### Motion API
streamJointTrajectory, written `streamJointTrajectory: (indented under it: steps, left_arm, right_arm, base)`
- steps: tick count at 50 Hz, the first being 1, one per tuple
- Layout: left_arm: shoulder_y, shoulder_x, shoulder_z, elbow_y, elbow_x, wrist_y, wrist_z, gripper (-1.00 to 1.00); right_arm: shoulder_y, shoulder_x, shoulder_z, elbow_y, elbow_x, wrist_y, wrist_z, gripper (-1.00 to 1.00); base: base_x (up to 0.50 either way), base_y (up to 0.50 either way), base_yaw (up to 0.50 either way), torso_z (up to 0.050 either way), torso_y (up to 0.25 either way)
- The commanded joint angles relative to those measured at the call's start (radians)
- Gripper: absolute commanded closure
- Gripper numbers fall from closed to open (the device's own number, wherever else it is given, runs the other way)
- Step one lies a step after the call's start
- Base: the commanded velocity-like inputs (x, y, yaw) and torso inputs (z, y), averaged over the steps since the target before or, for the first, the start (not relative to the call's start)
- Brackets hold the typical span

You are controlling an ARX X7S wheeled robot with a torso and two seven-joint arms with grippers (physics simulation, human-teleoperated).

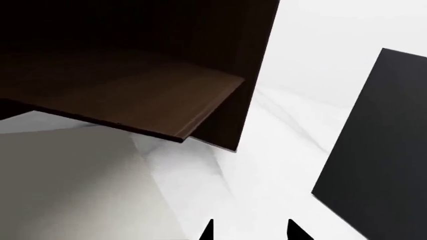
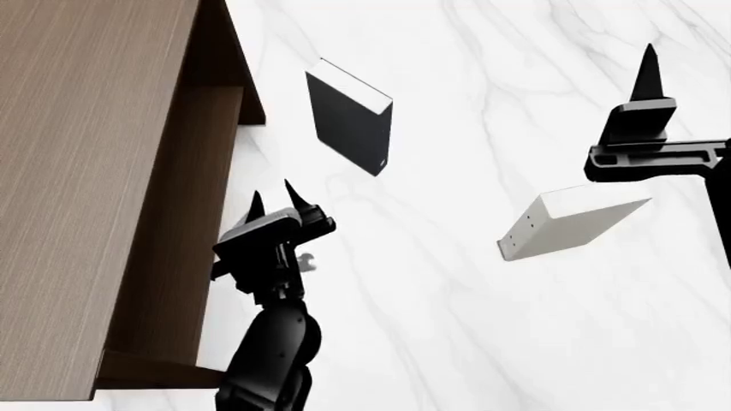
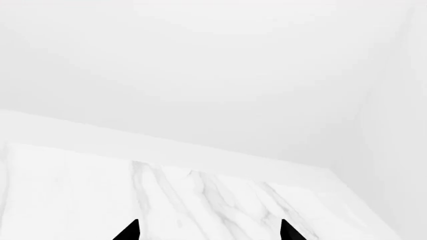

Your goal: Pick up the book on the right and place it under the cabinet shelf.

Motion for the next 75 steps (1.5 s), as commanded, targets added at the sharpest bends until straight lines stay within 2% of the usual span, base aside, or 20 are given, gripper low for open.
streamJointTrajectory:
  steps: [1,7,13,20,44,75]
  left_arm:
    - [-0.012,-0.056,-0.219,-0.167,-0.527,-0.083,0.249,-1.0]
    - [-0.016,-0.062,-0.165,-0.089,-0.534,-0.192,0.39,-1.0]
    - [-0.003,-0.086,-0.083,0.041,-0.515,-0.302,0.468,-1.0]
    - [0.006,-0.099,-0.037,0.108,-0.499,-0.346,0.502,-1.0]
    - [0.068,-0.145,0.032,0.311,-0.457,-0.392,0.427,-1.0]
    - [0.102,-0.267,0.138,0.697,-0.344,-0.457,0.314,-1.0]
  right_arm:
    - [-0.004,0.007,-0.006,-0.004,-0.006,-0.01,-0.001,-1.0]
    - [-0.013,0.007,-0.007,-0.003,-0.012,-0.017,-0.005,-1.0]
    - [-0.023,0.007,-0.009,-0.001,-0.019,-0.026,-0.008,-1.0]
    - [-0.032,0.008,-0.011,0.002,-0.024,-0.033,-0.01,-1.0]
    - [-0.034,0.005,0.001,0.0,-0.018,-0.029,-0.01,-1.0]
    - [-0.047,0.006,0.009,-0.005,-0.019,-0.03,-0.009,-1.0]
  base:
    - [0.0,0.01,0.01,0.0,-0.011]
    - [0.01,0.0,0.0,-0.005,-0.011]
    - [0.01,0.0,0.0,-0.002,-0.009]
    - [0.01,0.0,0.01,0.0,-0.003]
    - [0.0,0.01,0.01,0.001,0.0]
    - [0.0,0.0,0.01,0.005,0.006]
